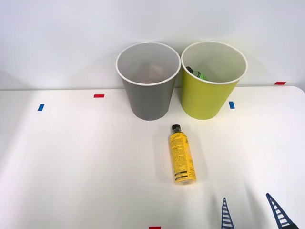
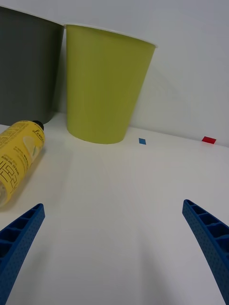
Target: Put cans in the gray bin, plastic bottles in the light green bin
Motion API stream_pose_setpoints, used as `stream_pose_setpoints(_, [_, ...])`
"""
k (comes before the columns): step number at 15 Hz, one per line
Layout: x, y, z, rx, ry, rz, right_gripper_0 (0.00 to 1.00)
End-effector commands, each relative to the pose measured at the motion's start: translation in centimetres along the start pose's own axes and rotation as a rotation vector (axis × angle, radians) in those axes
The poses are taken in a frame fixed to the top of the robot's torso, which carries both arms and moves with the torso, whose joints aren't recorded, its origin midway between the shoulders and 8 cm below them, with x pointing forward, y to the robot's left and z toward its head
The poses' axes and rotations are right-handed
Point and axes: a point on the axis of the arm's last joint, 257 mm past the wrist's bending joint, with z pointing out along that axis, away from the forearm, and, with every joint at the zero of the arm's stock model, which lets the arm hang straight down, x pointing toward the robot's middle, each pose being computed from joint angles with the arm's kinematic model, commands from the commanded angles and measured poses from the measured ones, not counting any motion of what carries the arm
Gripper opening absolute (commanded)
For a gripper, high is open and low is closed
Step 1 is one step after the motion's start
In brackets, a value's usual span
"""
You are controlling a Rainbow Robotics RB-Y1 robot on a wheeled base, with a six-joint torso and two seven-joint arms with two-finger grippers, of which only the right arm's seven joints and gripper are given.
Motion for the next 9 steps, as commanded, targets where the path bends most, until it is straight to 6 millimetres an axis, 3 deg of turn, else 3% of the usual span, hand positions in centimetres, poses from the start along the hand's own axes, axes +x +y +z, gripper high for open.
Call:
stream_pose_setpoints(1, [0.0, 0.0, 0.0, 0.0, 0.0, 0.0, 1.0])
stream_pose_setpoints(9, [0.0, 0.0, 0.0, 0.0, 0.0, 0.0, 1.0])
